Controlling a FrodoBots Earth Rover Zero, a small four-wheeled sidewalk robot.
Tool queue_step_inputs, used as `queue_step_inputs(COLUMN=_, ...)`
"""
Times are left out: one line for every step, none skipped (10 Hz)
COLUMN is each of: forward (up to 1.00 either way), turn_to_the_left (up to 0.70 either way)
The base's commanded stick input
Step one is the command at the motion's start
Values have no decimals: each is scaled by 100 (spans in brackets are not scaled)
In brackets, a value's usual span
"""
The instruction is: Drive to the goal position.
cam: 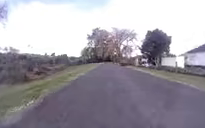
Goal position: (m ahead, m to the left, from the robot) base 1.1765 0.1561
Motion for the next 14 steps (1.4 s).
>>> queue_step_inputs(forward=85, turn_to_the_left=-30)
queue_step_inputs(forward=85, turn_to_the_left=-34)
queue_step_inputs(forward=85, turn_to_the_left=-34)
queue_step_inputs(forward=85, turn_to_the_left=-34)
queue_step_inputs(forward=85, turn_to_the_left=-34)
queue_step_inputs(forward=85, turn_to_the_left=-34)
queue_step_inputs(forward=85, turn_to_the_left=-34)
queue_step_inputs(forward=85, turn_to_the_left=-34)
queue_step_inputs(forward=85, turn_to_the_left=-34)
queue_step_inputs(forward=85, turn_to_the_left=-20)
queue_step_inputs(forward=85, turn_to_the_left=0)
queue_step_inputs(forward=85, turn_to_the_left=0)
queue_step_inputs(forward=85, turn_to_the_left=0)
queue_step_inputs(forward=85, turn_to_the_left=0)
